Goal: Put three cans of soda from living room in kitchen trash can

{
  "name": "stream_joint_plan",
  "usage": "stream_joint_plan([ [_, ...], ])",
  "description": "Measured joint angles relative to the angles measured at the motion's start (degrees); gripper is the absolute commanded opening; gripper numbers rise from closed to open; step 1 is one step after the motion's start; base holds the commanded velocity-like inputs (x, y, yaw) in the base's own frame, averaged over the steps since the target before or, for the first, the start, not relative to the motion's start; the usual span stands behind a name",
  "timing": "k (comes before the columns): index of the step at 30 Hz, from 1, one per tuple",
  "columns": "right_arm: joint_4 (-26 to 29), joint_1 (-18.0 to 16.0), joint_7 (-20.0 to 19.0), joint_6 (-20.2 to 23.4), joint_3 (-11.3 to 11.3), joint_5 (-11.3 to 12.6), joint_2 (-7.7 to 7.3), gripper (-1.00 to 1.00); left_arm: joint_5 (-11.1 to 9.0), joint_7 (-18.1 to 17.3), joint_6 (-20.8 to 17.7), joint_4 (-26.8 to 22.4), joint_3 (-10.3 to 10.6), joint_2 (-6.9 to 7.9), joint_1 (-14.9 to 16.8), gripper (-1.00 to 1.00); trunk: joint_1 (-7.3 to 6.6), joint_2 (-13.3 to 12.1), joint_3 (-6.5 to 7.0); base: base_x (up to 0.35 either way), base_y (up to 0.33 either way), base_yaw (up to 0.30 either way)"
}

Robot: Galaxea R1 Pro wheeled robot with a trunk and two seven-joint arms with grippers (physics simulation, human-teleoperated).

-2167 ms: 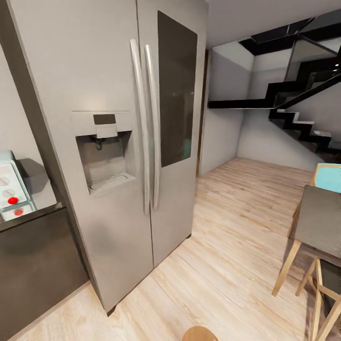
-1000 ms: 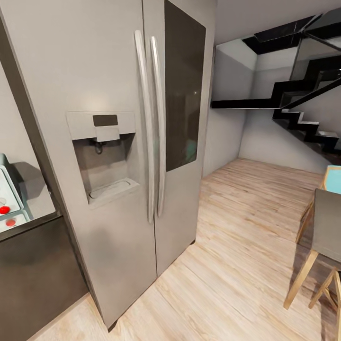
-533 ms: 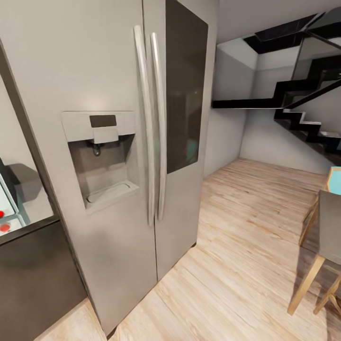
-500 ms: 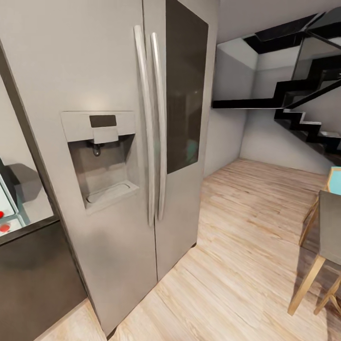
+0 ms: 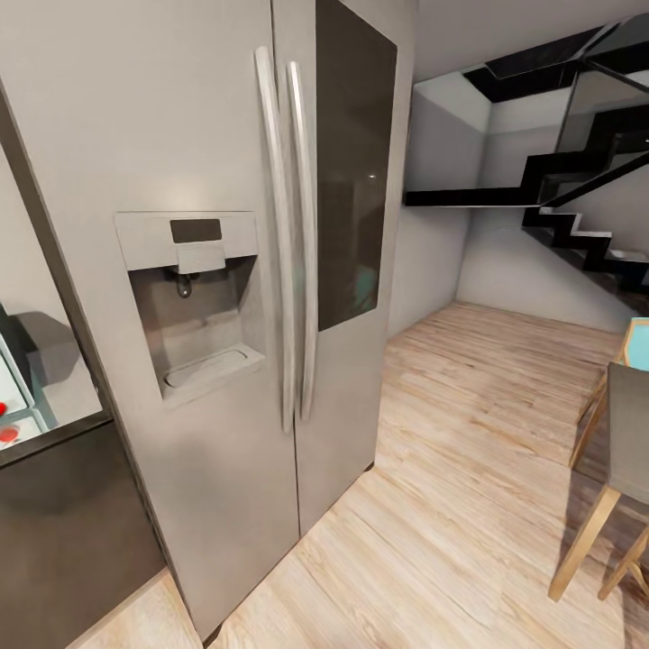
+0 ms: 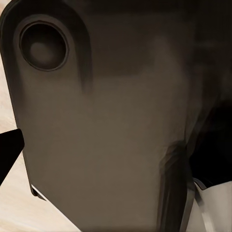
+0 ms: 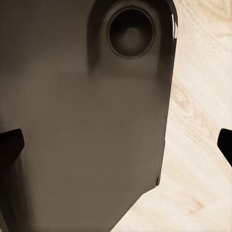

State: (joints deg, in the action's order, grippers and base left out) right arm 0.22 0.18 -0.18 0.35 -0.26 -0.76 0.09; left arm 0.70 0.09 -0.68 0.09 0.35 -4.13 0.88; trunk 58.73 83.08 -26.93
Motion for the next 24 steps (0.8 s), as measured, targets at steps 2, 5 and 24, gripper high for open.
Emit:
stream_joint_plan([
  [2, -0.1, 0.0, 0.1, 0.0, 0.1, 0.1, 0.0, 1.0, 0.0, 0.0, 0.0, 0.0, 0.0, 0.0, 0.0, 1.0, 0.0, 0.0, 0.0, 0.0, 0.0, 0.0],
  [5, -0.1, 0.0, 0.1, 0.0, 0.3, 0.5, -0.06, 1.0, 0.0, 0.0, 0.0, 0.0, 0.0, 0.0, 0.0, 1.0, 0.0, 0.0, 0.0, 0.0, 0.0, 0.0],
  [24, 0.8, -2.2, -0.3, 0.4, 1.0, 0.9, -0.46, 1.0, 0.0, 0.0, 0.0, 0.0, 0.0, 0.0, 0.0, 1.0, 0.0, 0.0, 0.0, 0.0, 0.0, 0.0],
])
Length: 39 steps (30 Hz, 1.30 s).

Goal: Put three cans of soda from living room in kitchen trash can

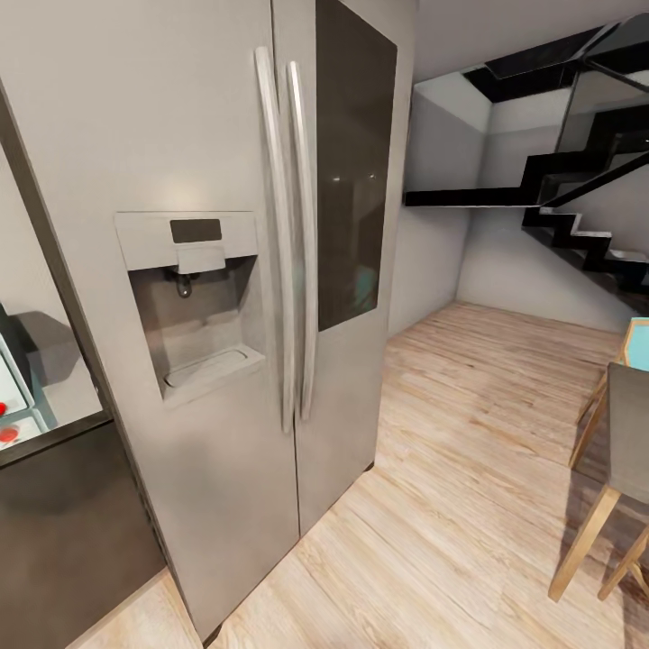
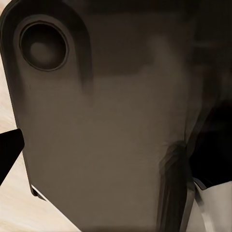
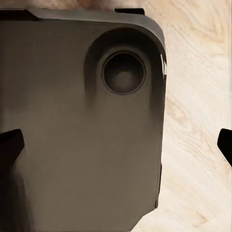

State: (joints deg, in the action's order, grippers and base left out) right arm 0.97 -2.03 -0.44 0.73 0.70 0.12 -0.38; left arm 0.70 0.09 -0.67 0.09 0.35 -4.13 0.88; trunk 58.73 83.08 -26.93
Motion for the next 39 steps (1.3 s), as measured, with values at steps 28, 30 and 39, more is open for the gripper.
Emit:
stream_joint_plan([
  [28, 0.7, -13.3, 0.2, 7.6, 0.0, -0.1, -0.04, 1.0, 0.0, -0.2, 0.0, 0.0, 0.0, -0.09, 0.0, 1.0, 0.0, 0.0, 0.0, 0.0, 0.0, 0.0],
  [30, 2.4, -14.5, 0.2, 10.0, 0.0, -0.2, -0.05, 1.0, 0.0, -0.2, 0.0, 0.0, 0.0, -0.09, 0.0, 1.0, 0.0, 0.0, 0.01, 0.0, 0.0, 0.0],
  [39, 19.8, -17.3, 0.3, 26.5, 0.0, -0.2, -0.06, 1.0, 0.0, -0.2, 0.0, 0.0, 0.0, -0.09, 0.0, 1.0, 0.0, 0.0, 0.0, 0.0, 0.0, 0.0],
])
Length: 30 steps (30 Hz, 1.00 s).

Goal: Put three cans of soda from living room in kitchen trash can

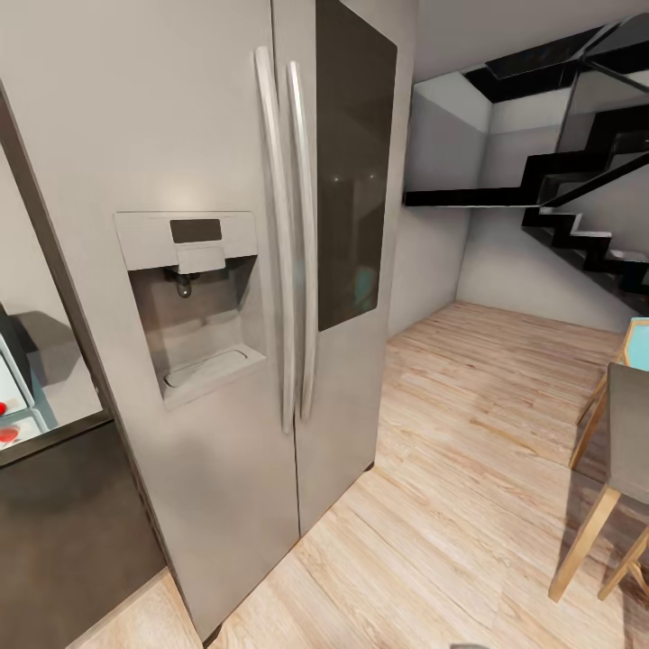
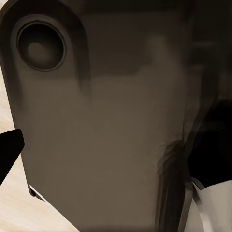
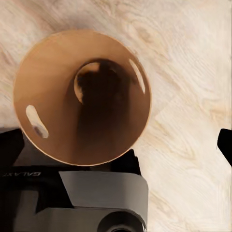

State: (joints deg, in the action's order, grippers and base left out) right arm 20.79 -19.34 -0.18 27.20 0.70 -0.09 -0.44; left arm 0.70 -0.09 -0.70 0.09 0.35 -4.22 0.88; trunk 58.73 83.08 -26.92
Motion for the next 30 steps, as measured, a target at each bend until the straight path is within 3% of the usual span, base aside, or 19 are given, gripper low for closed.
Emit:
stream_joint_plan([
  [9, 21.0, -0.3, 0.0, 8.8, 0.0, 0.0, -0.38, 1.0, 0.0, 0.0, 0.0, 0.0, 0.0, 0.0, 0.0, 1.0, 0.0, 0.0, 0.0, 0.0, 0.0, 0.0],
  [20, 44.3, 0.2, 0.2, 9.2, -0.3, -0.3, -0.51, 1.0, 0.0, 0.0, -0.2, -2.1, 0.0, 0.0, 0.4, 1.0, 0.0, 0.0, 0.0, 0.0, 0.0, 0.0],
  [25, 49.5, 2.2, 0.2, 5.6, -0.2, -0.4, -0.57, 1.0, 0.0, 0.0, -0.3, -2.3, 0.0, 0.05, 0.4, 1.0, 0.0, 0.0, -0.01, 0.0, 0.0, 0.0],
  [27, 50.2, 5.1, 0.4, 0.3, -0.2, -0.3, -0.57, 1.0, 0.0, -0.1, -0.4, -2.4, -0.1, 0.07, 0.4, 1.0, 0.0, 0.0, -0.01, 0.0, 0.0, 0.0],
  [30, 50.1, 6.9, 0.4, -3.1, -0.2, -0.2, -0.53, 1.0, 0.0, -0.1, -0.5, -2.4, -0.1, 0.08, 0.4, 1.0, 0.0, 0.0, -0.01, 0.0, 0.0, 0.0],
])
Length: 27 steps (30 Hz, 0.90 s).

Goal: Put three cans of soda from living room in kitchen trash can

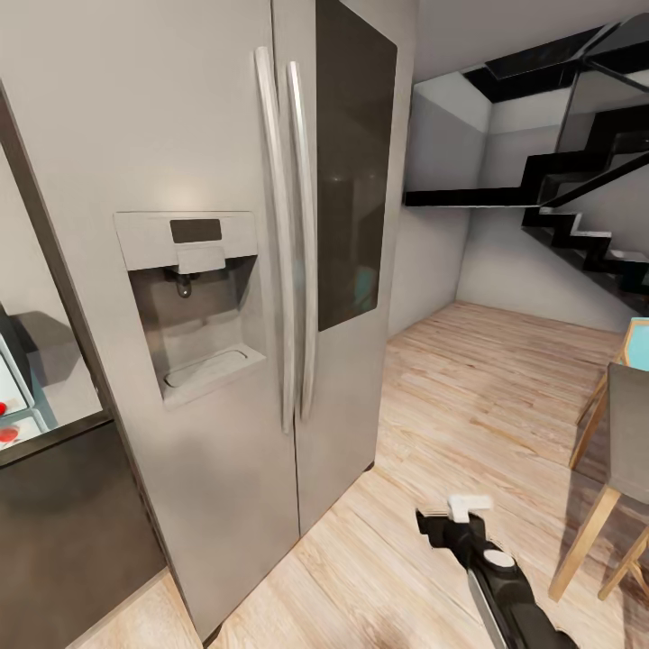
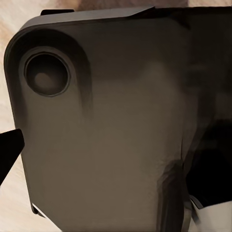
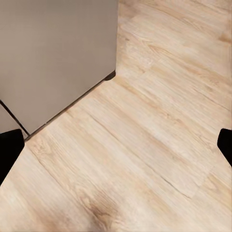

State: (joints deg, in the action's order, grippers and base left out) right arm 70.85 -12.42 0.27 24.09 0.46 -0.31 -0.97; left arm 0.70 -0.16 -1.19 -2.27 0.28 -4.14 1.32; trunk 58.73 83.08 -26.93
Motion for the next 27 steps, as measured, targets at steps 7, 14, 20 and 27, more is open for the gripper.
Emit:
stream_joint_plan([
  [7, -2.2, 2.2, 0.1, -3.6, -0.2, 0.0, 0.17, 1.0, -0.1, 0.0, -0.3, -0.3, 0.0, -0.07, 0.1, 1.0, 0.0, 0.0, 0.0, 0.0, 0.0, 0.0],
  [14, -3.8, 2.7, 0.1, -4.0, -0.2, 0.1, 0.53, 1.0, -0.3, 0.0, -0.6, -0.9, 0.0, -0.08, 0.7, 1.0, 0.0, 0.0, 0.0, 0.0, 0.0, 0.0],
  [20, -6.5, 2.8, 0.2, -4.1, -0.2, 0.1, 0.61, 1.0, -0.4, 0.0, -4.6, -1.9, 0.0, 0.04, 2.7, 1.0, 0.0, 0.0, 0.0, 0.0, 0.0, 0.0],
  [27, -8.1, 2.8, 0.2, -4.2, -0.2, 0.1, 0.62, 1.0, -0.6, 0.0, -12.5, -15.2, -0.2, 0.35, 3.0, 1.0, 0.0, 0.0, 0.01, 0.0, 0.0, 0.0],
])
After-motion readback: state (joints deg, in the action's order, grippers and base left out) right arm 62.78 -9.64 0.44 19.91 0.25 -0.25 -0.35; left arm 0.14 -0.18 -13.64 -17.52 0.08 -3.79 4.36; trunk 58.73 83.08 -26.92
